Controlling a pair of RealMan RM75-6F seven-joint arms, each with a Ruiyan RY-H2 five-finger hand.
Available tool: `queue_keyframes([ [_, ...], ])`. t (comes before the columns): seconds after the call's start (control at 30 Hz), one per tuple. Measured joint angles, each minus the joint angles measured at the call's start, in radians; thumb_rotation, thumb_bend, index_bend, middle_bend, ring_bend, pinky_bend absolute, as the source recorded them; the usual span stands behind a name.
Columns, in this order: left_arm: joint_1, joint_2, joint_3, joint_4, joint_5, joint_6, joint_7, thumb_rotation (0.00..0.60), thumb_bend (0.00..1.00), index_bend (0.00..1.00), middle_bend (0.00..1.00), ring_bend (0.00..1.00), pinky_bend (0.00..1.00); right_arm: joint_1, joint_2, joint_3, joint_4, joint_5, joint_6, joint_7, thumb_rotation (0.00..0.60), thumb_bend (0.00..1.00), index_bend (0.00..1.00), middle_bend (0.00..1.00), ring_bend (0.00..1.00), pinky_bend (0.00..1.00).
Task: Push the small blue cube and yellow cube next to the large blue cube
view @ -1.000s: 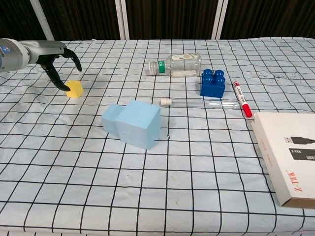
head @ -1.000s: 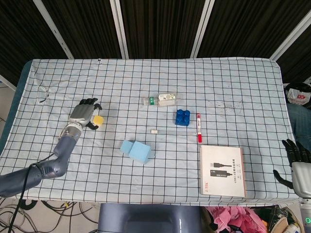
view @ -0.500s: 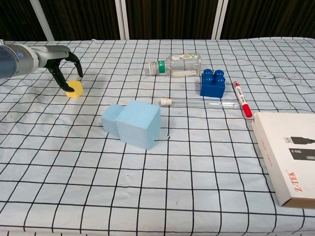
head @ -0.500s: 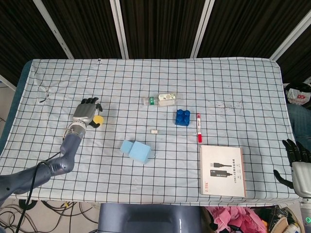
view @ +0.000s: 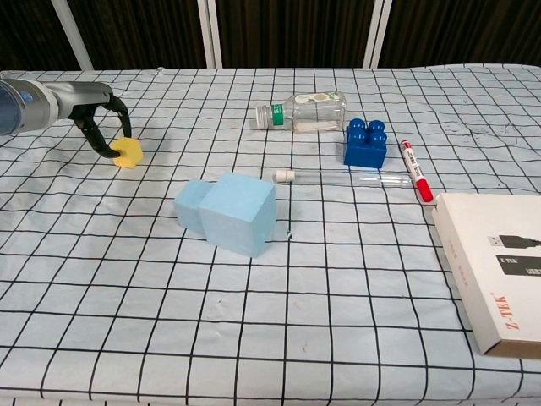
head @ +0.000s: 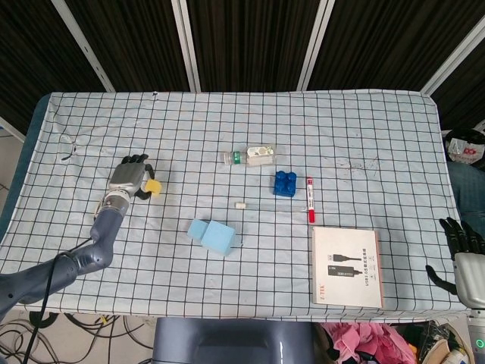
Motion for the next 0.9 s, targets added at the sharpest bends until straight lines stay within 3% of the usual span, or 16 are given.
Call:
queue_keyframes([
  [0.57, 0.006, 0.013, -0.017, -0.023, 0.001, -0.003, -0.009, 0.6, 0.31, 0.46, 0.1, 0.0, 0.0, 0.0, 0.001, 0.0, 0.0, -0.001, 0.0, 0.007, 0.6, 0.22, 0.0, 0.04, 0.0, 0.11],
  [0.9, 0.027, 0.111, -0.04, -0.216, 0.061, 0.017, -0.055, 0.6, 0.31, 0.45, 0.1, 0.0, 0.0, 0.0, 0.001, -0.001, 0.0, -0.002, 0.001, 0.006, 0.6, 0.22, 0.0, 0.04, 0.0, 0.11],
])
